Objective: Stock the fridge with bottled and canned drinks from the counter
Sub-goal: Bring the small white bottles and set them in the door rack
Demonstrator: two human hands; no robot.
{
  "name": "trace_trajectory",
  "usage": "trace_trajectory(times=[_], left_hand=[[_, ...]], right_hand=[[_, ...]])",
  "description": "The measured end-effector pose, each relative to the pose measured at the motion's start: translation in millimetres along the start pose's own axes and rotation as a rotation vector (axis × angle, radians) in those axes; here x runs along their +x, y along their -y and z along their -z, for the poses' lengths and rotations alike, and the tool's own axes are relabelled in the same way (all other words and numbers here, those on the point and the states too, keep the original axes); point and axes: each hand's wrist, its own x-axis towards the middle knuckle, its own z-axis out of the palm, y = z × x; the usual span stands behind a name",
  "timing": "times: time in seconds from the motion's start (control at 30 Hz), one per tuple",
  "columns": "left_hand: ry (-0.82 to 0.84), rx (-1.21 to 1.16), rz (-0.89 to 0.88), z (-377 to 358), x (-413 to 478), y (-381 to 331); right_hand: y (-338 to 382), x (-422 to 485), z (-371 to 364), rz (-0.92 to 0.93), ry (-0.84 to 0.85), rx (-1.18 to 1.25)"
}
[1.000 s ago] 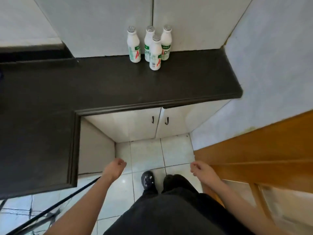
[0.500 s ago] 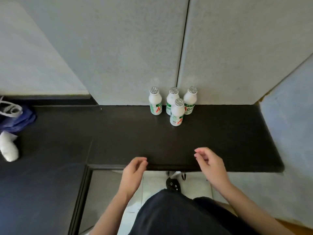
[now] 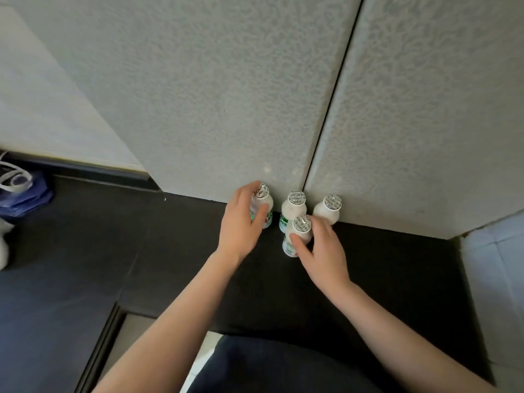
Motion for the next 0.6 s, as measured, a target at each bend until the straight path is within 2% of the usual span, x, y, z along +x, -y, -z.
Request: trace_trajectory(times=[0.3,0.5,0.6], left_hand=[[-0.065,-0.092,0.124,-10.1,-10.3,-2.8],[-0.211,-0.171,0.243,6.6,-64.5,7.4],[-0.287,-0.184,0.277,21.5,-105.1,9.8]], right_hand=[[-10.7,5.1,7.1,0.061,0.064,0.036],[-7.7,-14.1,7.7,0.072,0.006,0.079],[1.6,-28.0,1.6,0.087,0.035,0.119]])
